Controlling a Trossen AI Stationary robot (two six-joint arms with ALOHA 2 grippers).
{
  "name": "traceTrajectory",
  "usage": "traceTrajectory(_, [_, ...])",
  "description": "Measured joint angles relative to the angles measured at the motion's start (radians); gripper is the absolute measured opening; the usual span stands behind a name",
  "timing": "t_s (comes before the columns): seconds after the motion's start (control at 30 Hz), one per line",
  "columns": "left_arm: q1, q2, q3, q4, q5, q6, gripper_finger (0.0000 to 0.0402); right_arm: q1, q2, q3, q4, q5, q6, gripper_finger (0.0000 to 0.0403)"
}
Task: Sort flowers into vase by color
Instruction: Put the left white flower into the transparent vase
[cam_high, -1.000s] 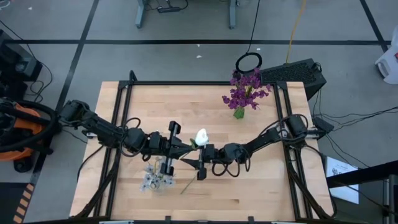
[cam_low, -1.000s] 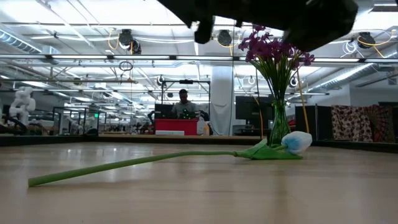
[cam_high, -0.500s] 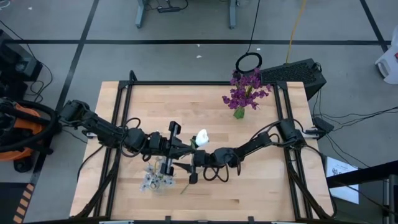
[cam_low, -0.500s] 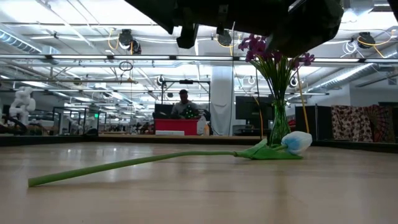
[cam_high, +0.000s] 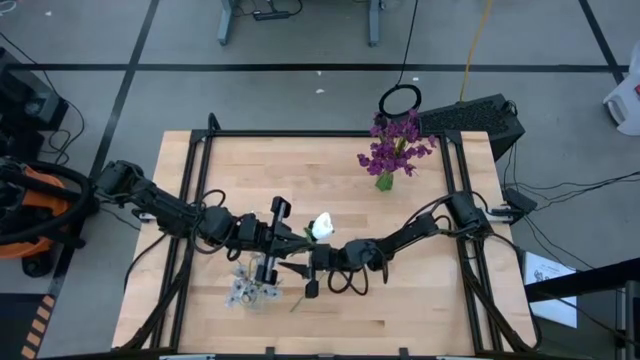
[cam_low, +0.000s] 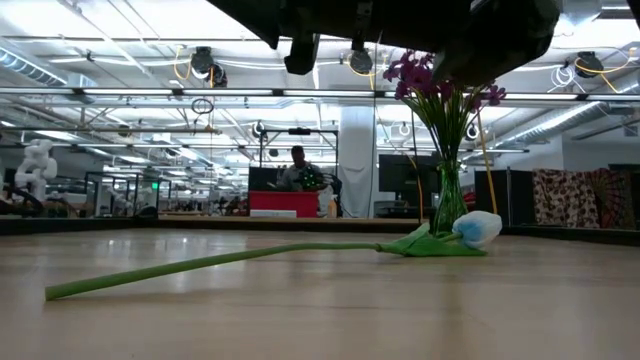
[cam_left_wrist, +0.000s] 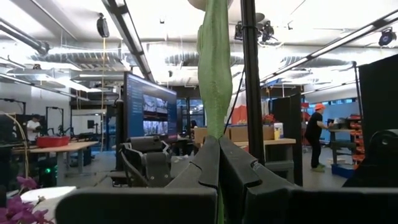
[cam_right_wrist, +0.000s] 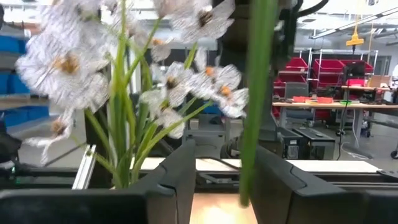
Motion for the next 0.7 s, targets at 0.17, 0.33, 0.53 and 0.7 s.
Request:
traceTrajectory(0.17, [0.0, 0.0, 0.0, 0.0, 0.0, 0.0, 0.0002, 0.015, -0.026, 0.0, -0.064, 0.052, -0.021, 0.012])
traceTrajectory(0.33, [0.0, -0.001, 0.0, -0.006, 0.0, 0.0, 0.0002, 0.028, -0.044, 0.0, -0.115, 0.084, -0.047, 0.012])
traceTrajectory(0.53, [-0.006, -0.001, 0.0, -0.015, 0.008, 0.0, 0.0002, 0.034, -0.052, -0.001, -0.133, 0.107, -0.049, 0.012])
traceTrajectory(0.7, [-0.022, -0.002, 0.0, -0.02, 0.014, 0.006, 0.0002, 0.039, -0.052, -0.001, -0.136, 0.138, -0.058, 0.0108])
